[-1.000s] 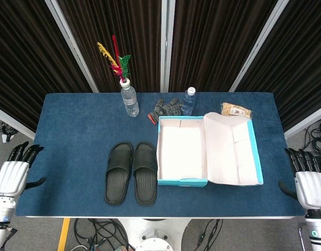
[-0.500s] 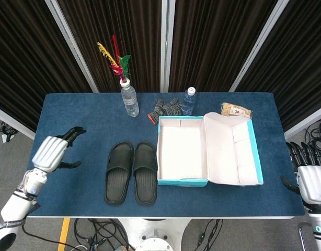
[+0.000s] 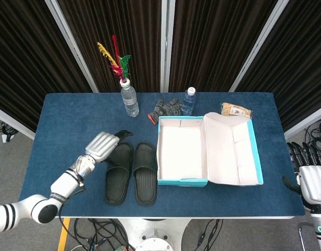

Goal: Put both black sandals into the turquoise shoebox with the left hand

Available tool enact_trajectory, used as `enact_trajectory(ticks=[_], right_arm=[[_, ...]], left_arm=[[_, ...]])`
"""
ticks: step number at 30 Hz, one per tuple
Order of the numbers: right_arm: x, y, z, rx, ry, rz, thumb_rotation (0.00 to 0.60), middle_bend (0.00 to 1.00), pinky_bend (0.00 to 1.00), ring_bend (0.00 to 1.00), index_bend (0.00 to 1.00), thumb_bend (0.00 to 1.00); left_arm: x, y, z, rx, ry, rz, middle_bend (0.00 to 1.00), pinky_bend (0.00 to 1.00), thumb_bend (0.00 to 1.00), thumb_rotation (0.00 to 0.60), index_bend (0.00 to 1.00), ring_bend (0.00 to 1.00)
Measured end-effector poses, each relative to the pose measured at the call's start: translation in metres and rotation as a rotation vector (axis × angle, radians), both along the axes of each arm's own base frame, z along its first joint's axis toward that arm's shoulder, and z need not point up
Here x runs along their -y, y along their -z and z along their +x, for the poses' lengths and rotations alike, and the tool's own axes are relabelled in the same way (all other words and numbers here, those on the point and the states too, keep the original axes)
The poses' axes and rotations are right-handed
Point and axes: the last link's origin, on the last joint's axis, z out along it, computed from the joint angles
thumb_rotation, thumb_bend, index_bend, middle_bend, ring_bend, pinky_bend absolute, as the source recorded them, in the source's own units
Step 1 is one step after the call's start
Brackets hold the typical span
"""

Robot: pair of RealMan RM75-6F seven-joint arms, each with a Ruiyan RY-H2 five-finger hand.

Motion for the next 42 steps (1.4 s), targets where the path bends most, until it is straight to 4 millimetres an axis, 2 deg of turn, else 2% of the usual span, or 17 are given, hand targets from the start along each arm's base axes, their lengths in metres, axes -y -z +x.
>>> enact_trajectory(ticks=[13, 18, 22, 38, 40, 42], right_arm=[[-0.001, -0.001, -0.004, 0.005, -0.002, 0.012, 0.6, 0.08, 0.06, 0.0, 0.03, 0.09], [-0.003, -0.003, -0.005, 0.004, 0.004, 0.011, 0.6, 0.08, 0.06, 0.0, 0.03, 0.1], [-0.005, -0.004, -0.006, 0.005, 0.012, 0.009, 0.6, 0.08, 0.06, 0.0, 0.03, 0.1], [-0.006, -0.004, -0.008, 0.009, 0.024, 0.012, 0.6, 0.08, 0.06, 0.0, 0.03, 0.1], [-0.006, -0.004, -0.008, 0.009, 0.023, 0.012, 0.6, 0.08, 0.06, 0.0, 0.03, 0.1], [-0.006, -0.004, -0.008, 0.01, 0.022, 0.012, 0.6, 0.08, 0.06, 0.0, 0.03, 0.1]], left_arm=[[-0.002, 0.065, 0.047, -0.069, -0.173, -0.128, 0.09, 0.82, 0.0, 0.6, 0.08, 0.71], [-0.004, 0.086, 0.057, -0.122, -0.208, -0.127, 0.08, 0.82, 0.0, 0.6, 0.08, 0.71], [-0.011, 0.097, 0.056, -0.162, -0.245, -0.091, 0.08, 0.82, 0.0, 0.6, 0.07, 0.71], [-0.019, 0.114, 0.05, -0.186, -0.315, -0.132, 0.08, 0.82, 0.0, 0.6, 0.07, 0.73], [-0.02, 0.118, 0.048, -0.187, -0.334, -0.145, 0.13, 0.83, 0.0, 0.6, 0.11, 0.75], [-0.022, 0.12, 0.047, -0.178, -0.353, -0.147, 0.24, 0.83, 0.0, 0.6, 0.2, 0.8]])
